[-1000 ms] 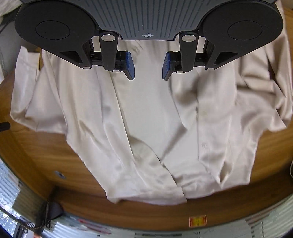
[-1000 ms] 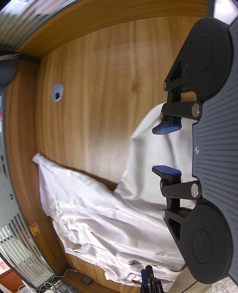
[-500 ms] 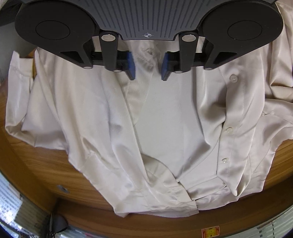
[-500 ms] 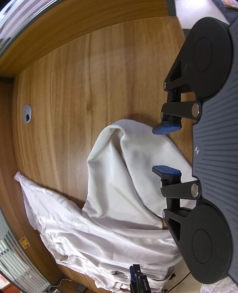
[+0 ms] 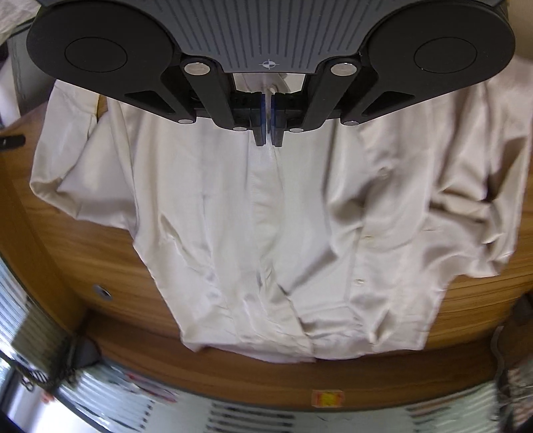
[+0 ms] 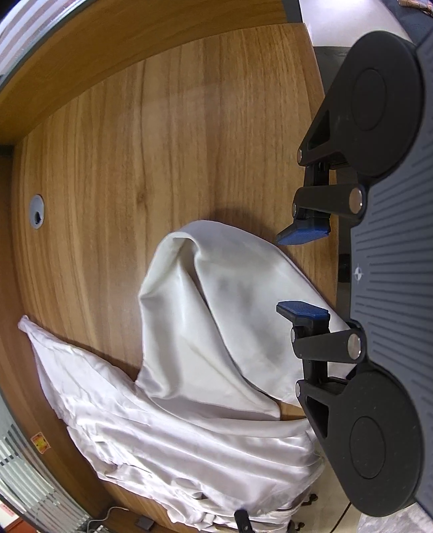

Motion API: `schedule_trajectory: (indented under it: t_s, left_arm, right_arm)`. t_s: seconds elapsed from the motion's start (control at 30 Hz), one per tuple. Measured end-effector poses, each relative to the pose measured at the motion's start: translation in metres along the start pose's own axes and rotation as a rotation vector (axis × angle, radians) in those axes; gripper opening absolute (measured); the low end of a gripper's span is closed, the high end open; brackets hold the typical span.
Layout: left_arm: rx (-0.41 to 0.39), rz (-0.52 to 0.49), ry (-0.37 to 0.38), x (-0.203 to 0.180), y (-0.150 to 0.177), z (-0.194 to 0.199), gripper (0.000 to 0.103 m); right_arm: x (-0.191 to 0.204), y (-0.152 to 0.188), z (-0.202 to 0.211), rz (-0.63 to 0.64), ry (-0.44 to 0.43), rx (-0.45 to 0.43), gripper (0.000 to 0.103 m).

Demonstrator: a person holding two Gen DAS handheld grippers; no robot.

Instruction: Fold clothes

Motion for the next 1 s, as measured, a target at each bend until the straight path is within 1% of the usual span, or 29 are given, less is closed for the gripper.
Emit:
schedule_trajectory:
  t_s: [0.2, 0.3, 0.33, 0.37, 0.4, 0.43, 0.5, 0.53, 0.57, 0.6, 0.67, 0.73, 0.8, 0.83, 0.9, 0.97, 1.0]
  left_arm:
    - [-0.049, 0.098, -0.144, 0.004, 0.003, 0.025, 0.006]
    - [-0.033, 0.106, -0.176, 0.003, 0.006, 0.022, 0.008]
    - [-0.027, 0.101, -0.185, 0.002, 0.008, 0.021, 0.011]
    - [-0.027, 0.091, -0.19, 0.001, 0.009, 0.021, 0.014]
    - [-0.03, 0.081, -0.197, -0.001, 0.009, 0.021, 0.016]
    - [-0.032, 0.07, -0.199, -0.002, 0.009, 0.021, 0.018]
    - [-0.039, 0.055, -0.199, -0.006, 0.008, 0.023, 0.021]
    - [-0.041, 0.051, -0.195, -0.008, 0.008, 0.024, 0.025]
    - [-0.04, 0.047, -0.191, -0.009, 0.007, 0.023, 0.029]
    - [-0.039, 0.045, -0.19, -0.01, 0.007, 0.023, 0.03]
    - [-0.036, 0.038, -0.179, -0.014, 0.004, 0.023, 0.03]
    - [-0.035, 0.021, -0.169, -0.017, 0.002, 0.023, 0.031]
    - [-0.034, -0.009, -0.15, -0.02, -0.001, 0.024, 0.033]
    - [-0.034, -0.024, -0.141, -0.022, -0.003, 0.025, 0.037]
    - [-0.033, -0.067, -0.12, -0.025, -0.006, 0.024, 0.037]
    - [-0.033, -0.113, -0.092, -0.027, -0.01, 0.023, 0.037]
    - [-0.034, -0.136, -0.079, -0.028, -0.012, 0.022, 0.037]
  right_arm:
    - [0.003, 0.011, -0.013, 0.014, -0.029, 0.043, 0.043]
    - [0.005, 0.018, -0.021, 0.013, -0.045, 0.069, 0.047]
    - [0.006, 0.019, -0.024, 0.012, -0.055, 0.076, 0.048]
    - [0.008, 0.021, -0.027, 0.01, -0.064, 0.084, 0.05]
    - [0.009, 0.023, -0.029, 0.008, -0.074, 0.091, 0.055]
    - [0.01, 0.024, -0.031, 0.005, -0.085, 0.096, 0.059]
    - [0.013, 0.027, -0.035, -0.006, -0.108, 0.108, 0.063]
    - [0.015, 0.028, -0.037, -0.018, -0.123, 0.117, 0.065]
    - [0.016, 0.03, -0.04, -0.031, -0.137, 0.126, 0.065]
    - [0.018, 0.031, -0.043, -0.041, -0.147, 0.136, 0.066]
    - [0.021, 0.035, -0.048, -0.064, -0.16, 0.157, 0.068]
    - [0.022, 0.038, -0.055, -0.101, -0.167, 0.174, 0.069]
    - [0.021, 0.039, -0.064, -0.151, -0.169, 0.191, 0.069]
    - [0.021, 0.04, -0.068, -0.176, -0.17, 0.198, 0.069]
    - [0.024, 0.041, -0.075, -0.22, -0.179, 0.203, 0.069]
    - [0.028, 0.042, -0.079, -0.244, -0.191, 0.203, 0.063]
    - [0.03, 0.041, -0.079, -0.255, -0.192, 0.2, 0.049]
Point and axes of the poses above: each gripper's, at about its wrist camera, not at the fingertips, and z roughly against the way its jaws point, x to its left, y to its underside, the point moved 4 cm from there along -z, roughly the way its jaws point, and after that the axes turned 1 degree about x, right-handed, at the moved point
